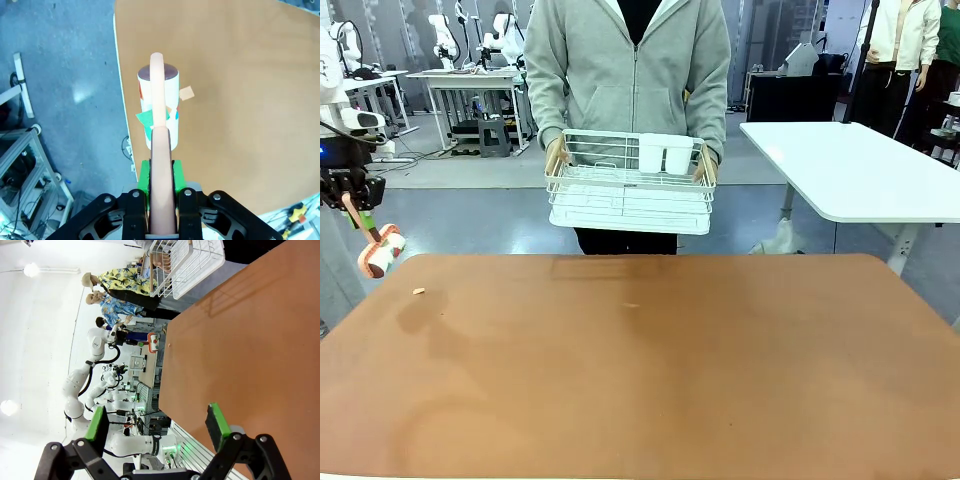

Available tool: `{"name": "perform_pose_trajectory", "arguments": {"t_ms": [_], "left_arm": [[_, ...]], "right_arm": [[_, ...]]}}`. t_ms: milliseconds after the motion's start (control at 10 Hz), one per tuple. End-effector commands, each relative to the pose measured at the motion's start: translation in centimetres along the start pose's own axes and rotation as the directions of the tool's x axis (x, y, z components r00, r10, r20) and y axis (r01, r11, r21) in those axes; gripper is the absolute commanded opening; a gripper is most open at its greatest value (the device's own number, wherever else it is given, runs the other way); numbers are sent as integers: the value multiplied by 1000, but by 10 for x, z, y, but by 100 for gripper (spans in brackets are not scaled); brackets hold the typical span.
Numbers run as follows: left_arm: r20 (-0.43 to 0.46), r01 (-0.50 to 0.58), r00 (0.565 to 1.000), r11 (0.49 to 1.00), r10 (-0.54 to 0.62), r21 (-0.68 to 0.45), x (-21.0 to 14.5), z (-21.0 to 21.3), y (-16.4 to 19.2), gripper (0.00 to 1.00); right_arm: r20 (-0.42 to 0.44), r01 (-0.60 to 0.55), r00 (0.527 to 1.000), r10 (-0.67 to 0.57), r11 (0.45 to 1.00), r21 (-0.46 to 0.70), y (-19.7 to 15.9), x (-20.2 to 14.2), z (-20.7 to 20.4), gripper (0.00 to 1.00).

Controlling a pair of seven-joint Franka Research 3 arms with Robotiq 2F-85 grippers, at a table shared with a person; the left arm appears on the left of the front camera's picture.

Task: Clean the table.
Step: Clean the table with the Lint Roller when the human lifts the Dish drying rack.

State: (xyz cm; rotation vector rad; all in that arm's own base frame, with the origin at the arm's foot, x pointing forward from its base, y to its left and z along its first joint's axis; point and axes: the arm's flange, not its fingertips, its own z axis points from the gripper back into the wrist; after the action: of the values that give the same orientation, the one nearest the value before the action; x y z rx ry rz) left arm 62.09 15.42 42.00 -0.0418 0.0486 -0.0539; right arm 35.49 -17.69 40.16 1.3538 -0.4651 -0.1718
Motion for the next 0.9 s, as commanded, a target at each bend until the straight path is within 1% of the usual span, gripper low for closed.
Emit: {"name": "perform_pose_trajectory", "arguments": {"t_ms": [0,400,600,800], "left_arm": [[32,-11,999,1000,11,8,-5,-9,-3,21],[-48,-33,998,999,34,17,8,-36,3,21],[-71,-28,997,999,29,15,12,-50,0,21],[-68,-40,997,999,42,29,15,-65,2,21]], "right_arm": [[9,-6,1000,6,1000,15,3,0,-1,100],[9,-6,1000,6,1000,15,3,0,-1,100],[9,-6,1000,6,1000,15,3,0,-1,100],[9,-6,1000,6,1000,15,3,0,-1,100]]}}
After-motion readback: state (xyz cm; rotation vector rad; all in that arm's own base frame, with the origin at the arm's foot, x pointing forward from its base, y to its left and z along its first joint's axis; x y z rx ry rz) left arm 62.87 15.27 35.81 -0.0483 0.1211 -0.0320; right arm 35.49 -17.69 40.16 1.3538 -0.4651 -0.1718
